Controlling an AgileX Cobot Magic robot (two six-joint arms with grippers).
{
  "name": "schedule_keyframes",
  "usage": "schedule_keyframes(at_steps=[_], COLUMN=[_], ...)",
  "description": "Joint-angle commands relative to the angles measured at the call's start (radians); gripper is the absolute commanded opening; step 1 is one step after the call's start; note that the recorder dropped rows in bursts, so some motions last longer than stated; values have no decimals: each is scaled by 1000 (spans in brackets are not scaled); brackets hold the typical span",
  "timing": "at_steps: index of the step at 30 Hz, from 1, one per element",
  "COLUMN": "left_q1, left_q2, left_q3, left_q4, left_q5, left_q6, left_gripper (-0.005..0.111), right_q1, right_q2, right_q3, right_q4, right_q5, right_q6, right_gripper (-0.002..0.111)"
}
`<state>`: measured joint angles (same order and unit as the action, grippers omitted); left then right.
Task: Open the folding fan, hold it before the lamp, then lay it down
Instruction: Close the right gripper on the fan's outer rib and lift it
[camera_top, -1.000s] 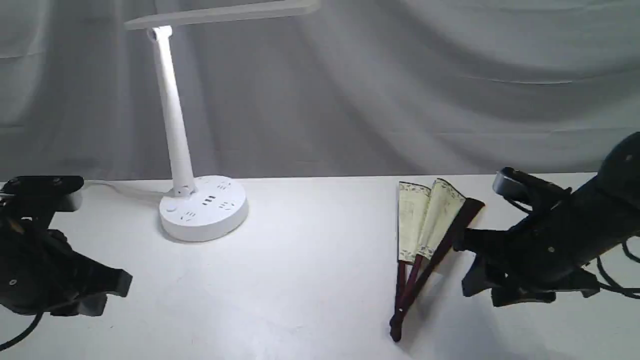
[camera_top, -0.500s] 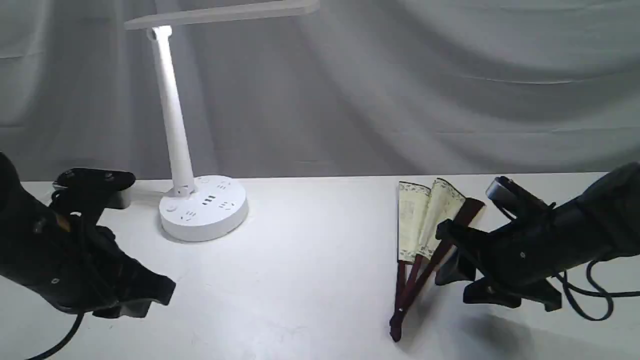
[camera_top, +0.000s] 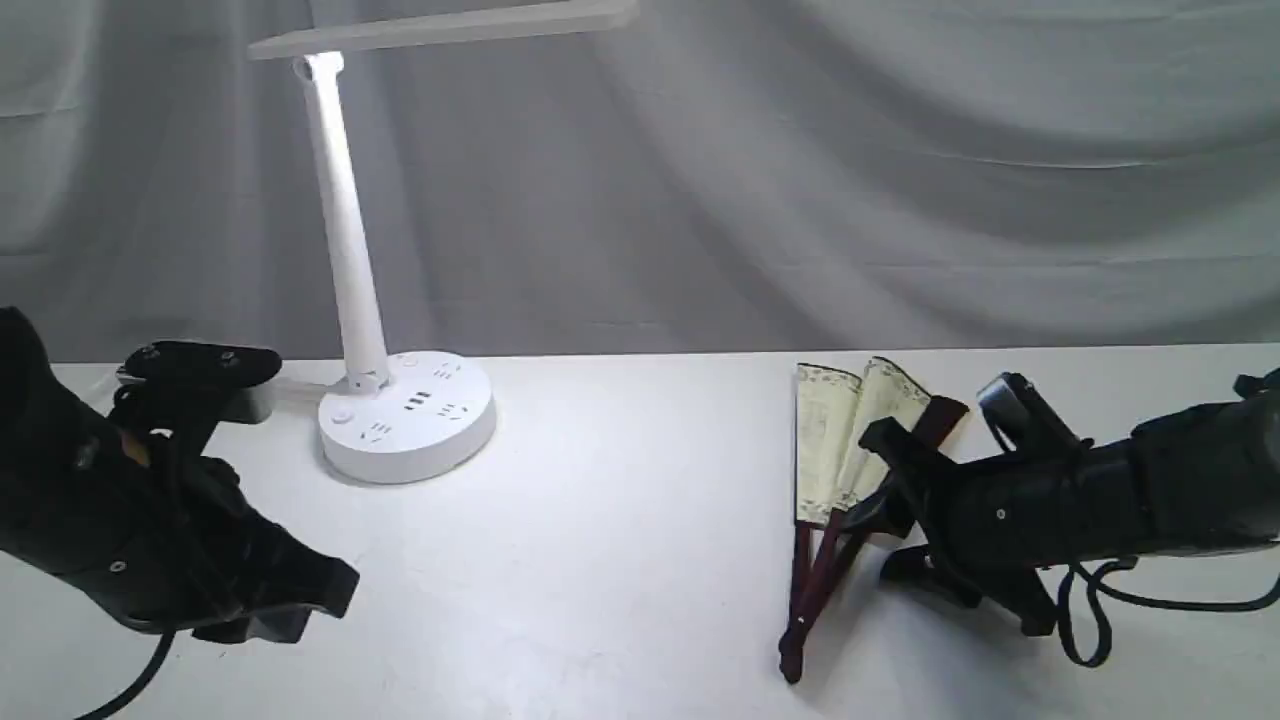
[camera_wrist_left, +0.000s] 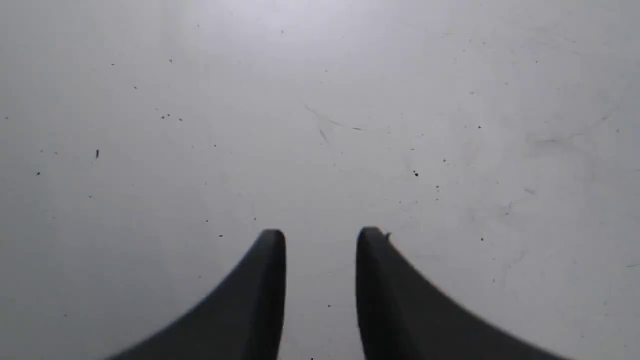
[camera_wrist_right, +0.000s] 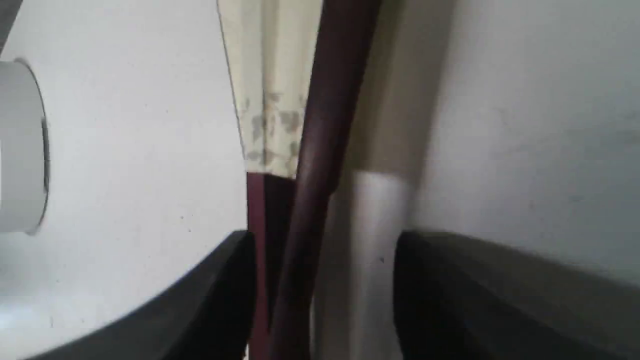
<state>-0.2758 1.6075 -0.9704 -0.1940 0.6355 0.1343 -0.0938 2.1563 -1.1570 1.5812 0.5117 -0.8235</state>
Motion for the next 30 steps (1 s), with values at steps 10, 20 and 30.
schedule_keyframes(at_steps=[10, 20, 30], left_q1=[-5, -5, -5], left_q2=[0, 0, 0], left_q3=[-6, -6, -6], left_q4=[-10, -10, -10], left_q5=[-2, -9, -9], left_q6=[1, 1, 1], left_gripper=[24, 24, 24], right_q1=[2, 2, 2], right_q2=[87, 87, 122], right_q3=[-129, -129, -131], right_q4=[60, 62, 100], right_q5=[-6, -26, 43], right_q6=[-14, -21, -23], right_gripper=[43, 32, 11])
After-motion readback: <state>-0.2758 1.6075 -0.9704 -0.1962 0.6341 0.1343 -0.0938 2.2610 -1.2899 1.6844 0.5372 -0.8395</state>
